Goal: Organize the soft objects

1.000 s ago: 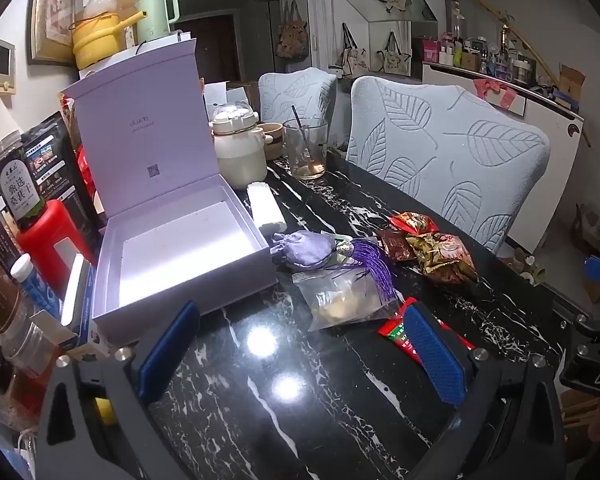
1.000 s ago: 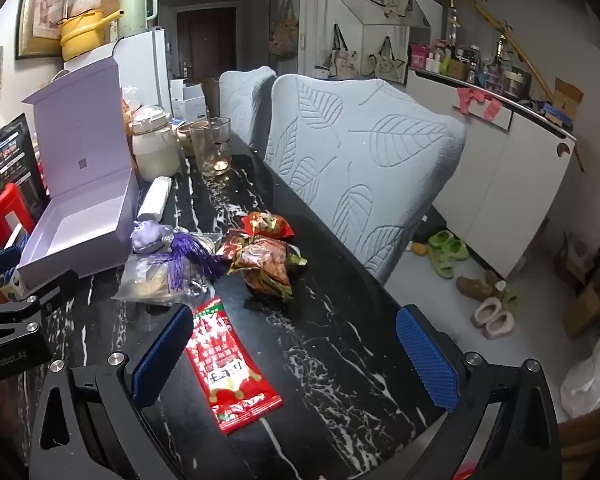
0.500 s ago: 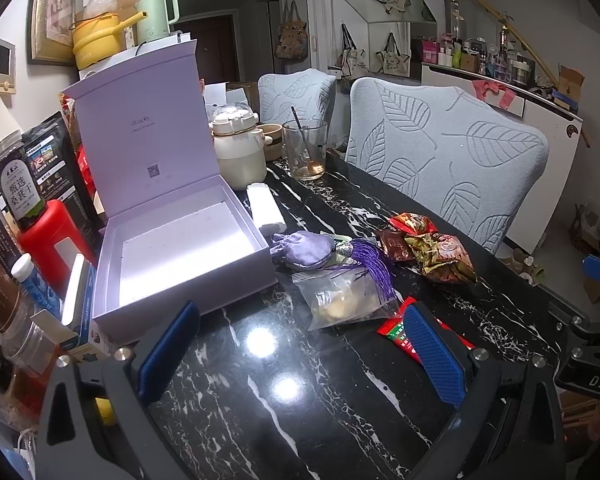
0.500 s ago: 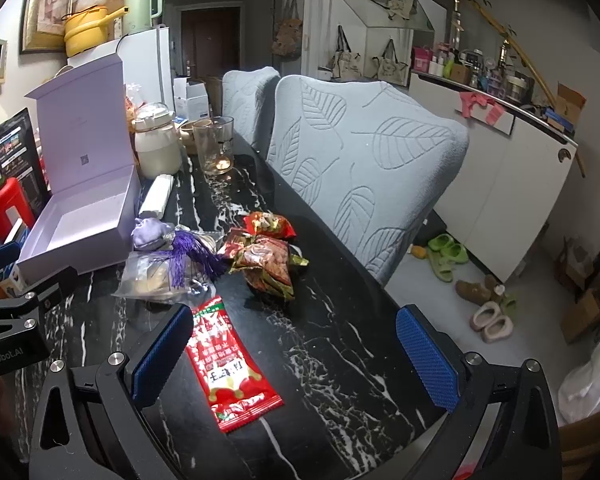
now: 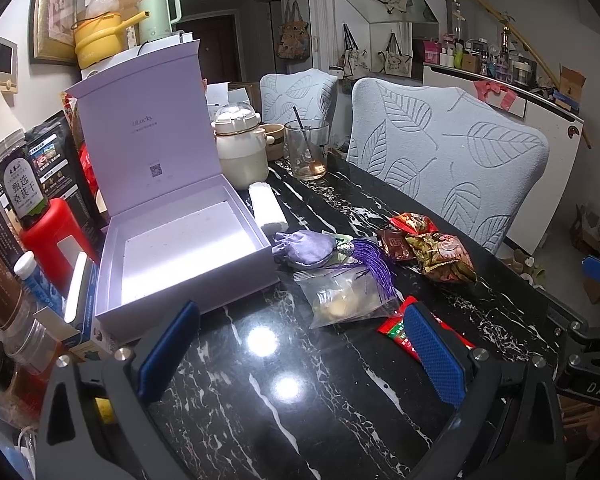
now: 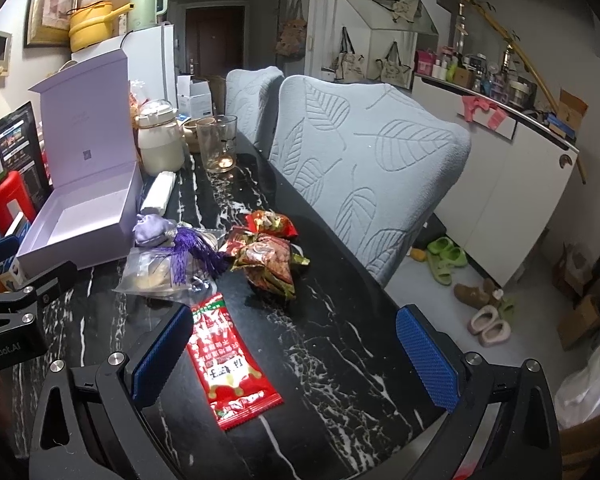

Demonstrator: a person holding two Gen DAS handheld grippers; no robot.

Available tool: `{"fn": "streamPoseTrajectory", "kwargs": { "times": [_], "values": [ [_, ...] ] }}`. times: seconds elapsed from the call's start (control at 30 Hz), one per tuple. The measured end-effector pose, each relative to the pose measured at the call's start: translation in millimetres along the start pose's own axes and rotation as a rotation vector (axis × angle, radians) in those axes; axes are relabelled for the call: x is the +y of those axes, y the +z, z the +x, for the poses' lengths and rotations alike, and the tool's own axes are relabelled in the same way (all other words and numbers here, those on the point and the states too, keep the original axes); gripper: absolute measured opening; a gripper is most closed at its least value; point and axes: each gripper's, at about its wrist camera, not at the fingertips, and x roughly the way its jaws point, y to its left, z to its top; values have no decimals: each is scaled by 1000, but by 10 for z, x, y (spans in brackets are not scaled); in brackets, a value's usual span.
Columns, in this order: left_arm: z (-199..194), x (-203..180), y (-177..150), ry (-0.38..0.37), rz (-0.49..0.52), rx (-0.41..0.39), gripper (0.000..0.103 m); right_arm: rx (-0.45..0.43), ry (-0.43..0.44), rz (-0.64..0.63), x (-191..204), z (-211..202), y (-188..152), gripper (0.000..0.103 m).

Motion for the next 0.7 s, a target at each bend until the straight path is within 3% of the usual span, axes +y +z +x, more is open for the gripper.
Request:
{"fn": "streamPoseTrajectory", "kwargs": {
  "times": [0.7],
  "values": [
    [-38,17,-6,0,-12,1,103,-5,34,-2,18,-36,-3,103]
  ]
}}
